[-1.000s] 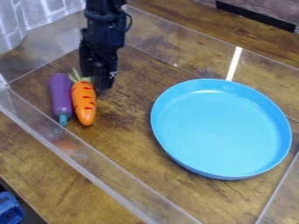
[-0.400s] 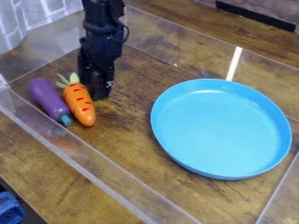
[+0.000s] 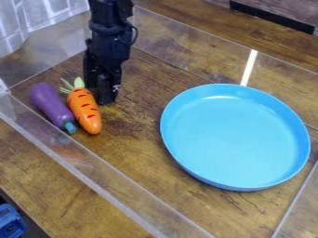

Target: Move the carrot to the left side

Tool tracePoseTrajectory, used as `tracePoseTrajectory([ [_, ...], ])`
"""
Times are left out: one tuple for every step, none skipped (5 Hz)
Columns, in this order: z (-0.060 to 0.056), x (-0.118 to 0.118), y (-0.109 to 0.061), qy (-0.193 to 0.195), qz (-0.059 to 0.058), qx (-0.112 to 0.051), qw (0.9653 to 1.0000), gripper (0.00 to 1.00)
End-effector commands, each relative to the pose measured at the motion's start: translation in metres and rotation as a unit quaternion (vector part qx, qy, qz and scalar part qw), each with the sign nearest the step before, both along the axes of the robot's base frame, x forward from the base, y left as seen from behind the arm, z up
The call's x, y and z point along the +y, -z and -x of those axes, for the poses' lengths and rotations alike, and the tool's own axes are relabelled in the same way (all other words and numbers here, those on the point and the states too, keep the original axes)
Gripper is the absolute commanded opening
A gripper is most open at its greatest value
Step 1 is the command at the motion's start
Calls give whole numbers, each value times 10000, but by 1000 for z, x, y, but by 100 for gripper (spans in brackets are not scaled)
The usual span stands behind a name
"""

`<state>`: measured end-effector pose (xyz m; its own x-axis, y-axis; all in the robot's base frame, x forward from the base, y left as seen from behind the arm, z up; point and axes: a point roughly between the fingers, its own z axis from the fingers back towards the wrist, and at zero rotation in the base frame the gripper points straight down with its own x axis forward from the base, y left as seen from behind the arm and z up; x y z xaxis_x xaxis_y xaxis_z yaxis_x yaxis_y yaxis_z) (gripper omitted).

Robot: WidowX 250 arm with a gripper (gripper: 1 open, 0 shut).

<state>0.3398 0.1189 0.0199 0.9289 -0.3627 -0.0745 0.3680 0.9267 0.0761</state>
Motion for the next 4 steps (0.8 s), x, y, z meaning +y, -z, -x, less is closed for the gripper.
tracePoseTrajectory([
  [-1, 14, -4, -122, -58, -82, 9999, 100],
  [-2, 16, -3, -114, -81, -73, 9999, 0],
  [-2, 18, -2, -101, -105, -66, 9999, 0],
  [-3, 20, -1, -82, -136, -56, 9999, 0],
])
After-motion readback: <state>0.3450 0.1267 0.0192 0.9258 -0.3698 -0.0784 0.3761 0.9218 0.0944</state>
